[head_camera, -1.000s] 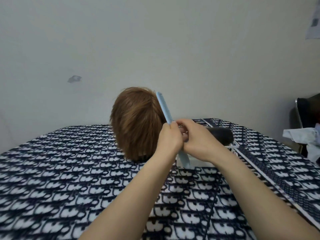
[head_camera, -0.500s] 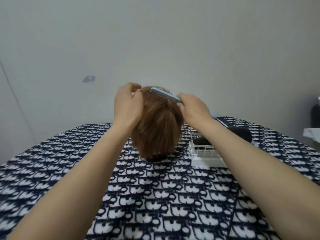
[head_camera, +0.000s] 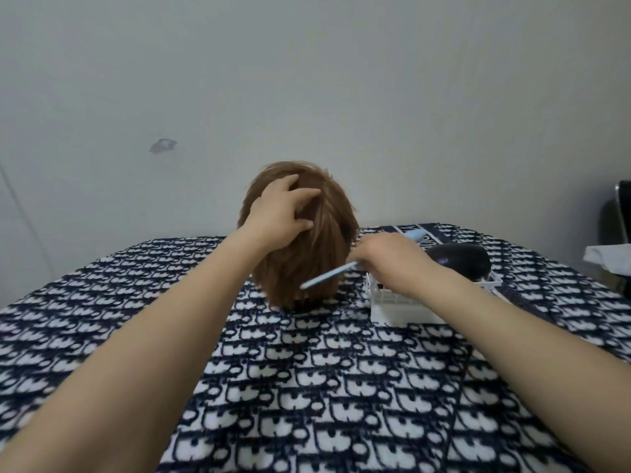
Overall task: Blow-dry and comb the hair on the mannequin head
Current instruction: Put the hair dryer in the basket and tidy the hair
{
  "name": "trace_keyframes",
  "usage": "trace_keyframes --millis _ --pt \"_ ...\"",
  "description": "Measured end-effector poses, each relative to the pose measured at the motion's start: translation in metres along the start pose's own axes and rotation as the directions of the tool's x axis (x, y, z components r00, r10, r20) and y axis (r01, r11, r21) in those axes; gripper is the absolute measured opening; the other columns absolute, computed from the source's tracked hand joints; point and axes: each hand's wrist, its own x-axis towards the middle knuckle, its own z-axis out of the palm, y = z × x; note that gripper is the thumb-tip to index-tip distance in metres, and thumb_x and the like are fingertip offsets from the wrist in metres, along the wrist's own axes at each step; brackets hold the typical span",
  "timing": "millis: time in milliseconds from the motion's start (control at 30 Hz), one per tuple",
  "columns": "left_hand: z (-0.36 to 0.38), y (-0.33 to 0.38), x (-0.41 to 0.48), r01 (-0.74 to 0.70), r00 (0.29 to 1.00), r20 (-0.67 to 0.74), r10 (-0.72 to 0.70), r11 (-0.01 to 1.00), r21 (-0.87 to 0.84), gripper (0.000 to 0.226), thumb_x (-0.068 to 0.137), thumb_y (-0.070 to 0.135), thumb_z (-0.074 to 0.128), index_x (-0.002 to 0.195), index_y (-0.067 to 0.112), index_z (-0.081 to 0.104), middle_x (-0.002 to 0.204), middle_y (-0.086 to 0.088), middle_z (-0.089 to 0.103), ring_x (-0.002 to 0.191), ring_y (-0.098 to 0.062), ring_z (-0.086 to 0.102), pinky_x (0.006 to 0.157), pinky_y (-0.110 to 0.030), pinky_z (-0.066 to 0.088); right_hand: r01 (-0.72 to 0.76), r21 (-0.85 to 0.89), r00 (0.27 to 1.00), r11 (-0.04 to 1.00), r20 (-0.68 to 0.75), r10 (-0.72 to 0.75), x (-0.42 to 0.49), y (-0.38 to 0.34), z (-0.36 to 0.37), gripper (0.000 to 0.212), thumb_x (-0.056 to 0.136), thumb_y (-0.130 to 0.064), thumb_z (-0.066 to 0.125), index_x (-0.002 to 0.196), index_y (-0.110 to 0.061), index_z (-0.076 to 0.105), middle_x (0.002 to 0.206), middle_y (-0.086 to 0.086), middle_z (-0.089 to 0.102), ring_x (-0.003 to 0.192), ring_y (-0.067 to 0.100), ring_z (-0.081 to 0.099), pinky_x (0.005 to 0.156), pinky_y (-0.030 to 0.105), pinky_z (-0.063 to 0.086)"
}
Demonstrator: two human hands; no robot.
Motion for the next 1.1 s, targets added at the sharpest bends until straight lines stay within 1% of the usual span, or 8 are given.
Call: trace_keyframes --millis 167,267,367,533,733,833,1000,1100 --pt "0.011 -0.006 -0.007 -0.044 0.999 -0.015 0.048 0.981 0.188 0.076 0.082 0.025 0.073 0.146 0.04 0.034 0.161 -0.004 0.01 0.147 -0.027 0.005 0.115 -0.052 0.02 -0.291 0.524 0.899 0.8 -0.137 0.416 0.009 0.01 -0.018 0.009 0.101 -0.018 0.059 0.099 -0.013 0.066 0.081 0.0 0.062 0.074 0.021 0.059 0.065 0.035 0.045" --pt "0.018 -0.006 -0.012 -0.053 0.998 -0.022 0.06 0.964 0.261 0.079 0.084 0.026 0.07 0.148 0.042 0.026 0.162 -0.003 0.003 0.148 -0.028 0.0 0.114 -0.057 0.018 -0.31 0.929 0.802 0.204 0.14 0.58 0.023 0.002 -0.02 0.014 0.104 -0.011 0.053 0.112 -0.002 0.061 0.08 0.007 0.067 0.064 0.019 0.067 0.063 0.036 0.062" --pt "0.026 -0.006 -0.018 -0.055 0.997 -0.035 0.066 0.963 0.264 0.08 0.086 0.023 0.068 0.149 0.042 0.022 0.162 -0.001 -0.002 0.147 -0.029 -0.004 0.113 -0.06 0.019 -0.256 0.924 0.777 -0.284 0.371 0.509 0.042 -0.016 -0.016 0.015 0.105 -0.005 0.051 0.116 0.006 0.051 0.083 0.018 0.063 0.065 0.027 0.067 0.05 0.032 0.062" --pt "0.032 -0.01 -0.021 -0.085 0.994 -0.044 0.098 0.968 0.235 0.081 0.086 0.013 0.065 0.15 0.039 0.023 0.162 -0.005 -0.003 0.147 -0.033 -0.006 0.112 -0.059 0.021 -0.211 0.731 0.715 -0.649 0.568 0.407 0.061 -0.049 0.012 0.011 0.107 -0.004 0.042 0.115 0.004 0.045 0.089 0.024 0.057 0.096 0.041 0.07 0.06 0.043 0.055" --pt "0.035 -0.01 -0.024 -0.091 0.993 -0.048 0.104 0.969 0.23 0.08 0.088 0.012 0.063 0.151 0.038 0.02 0.162 -0.005 -0.005 0.147 -0.034 -0.008 0.112 -0.06 0.022 -0.317 0.488 0.635 -0.813 0.746 0.201 0.04 -0.076 0.054 0.022 0.11 -0.004 0.035 0.095 0.005 0.048 0.092 0.025 0.057 0.112 0.038 0.067 0.09 0.048 0.051" --pt "0.036 -0.007 -0.031 -0.078 0.993 -0.073 0.094 0.978 0.194 0.075 0.088 0.012 0.062 0.149 0.035 0.026 0.162 -0.006 -0.001 0.147 -0.033 -0.004 0.112 -0.058 0.024 -0.406 0.441 0.552 -0.8 0.816 0.17 0.023 -0.082 0.067 0.017 0.109 -0.003 0.039 0.119 0.006 0.049 0.09 0.024 0.059 0.123 0.035 0.064 0.091 0.044 0.053" --pt "0.041 0.009 -0.058 -0.04 0.962 -0.263 0.075 0.99 0.135 0.053 0.084 0.009 0.064 0.134 0.021 0.052 0.152 -0.014 0.03 0.14 -0.034 0.026 0.109 -0.053 0.03 -0.422 0.428 0.502 -0.799 0.844 0.187 0.007 -0.091 0.069 0.035 0.109 -0.007 0.041 0.139 0.011 0.048 0.118 0.026 0.063 0.127 0.04 0.059 0.1 0.054 0.047" --pt "0.051 0.015 -0.08 0.013 0.942 -0.335 -0.012 1.0 0.002 0.032 0.085 0.009 0.06 0.117 0.015 0.062 0.124 -0.01 0.052 0.113 -0.028 0.05 0.091 -0.043 0.047 -0.356 0.447 0.515 -0.821 0.827 0.227 0.005 -0.096 0.064 0.033 0.11 -0.005 0.035 0.138 0.009 0.048 0.11 0.025 0.062 0.114 0.043 0.064 0.098 0.056 0.047"
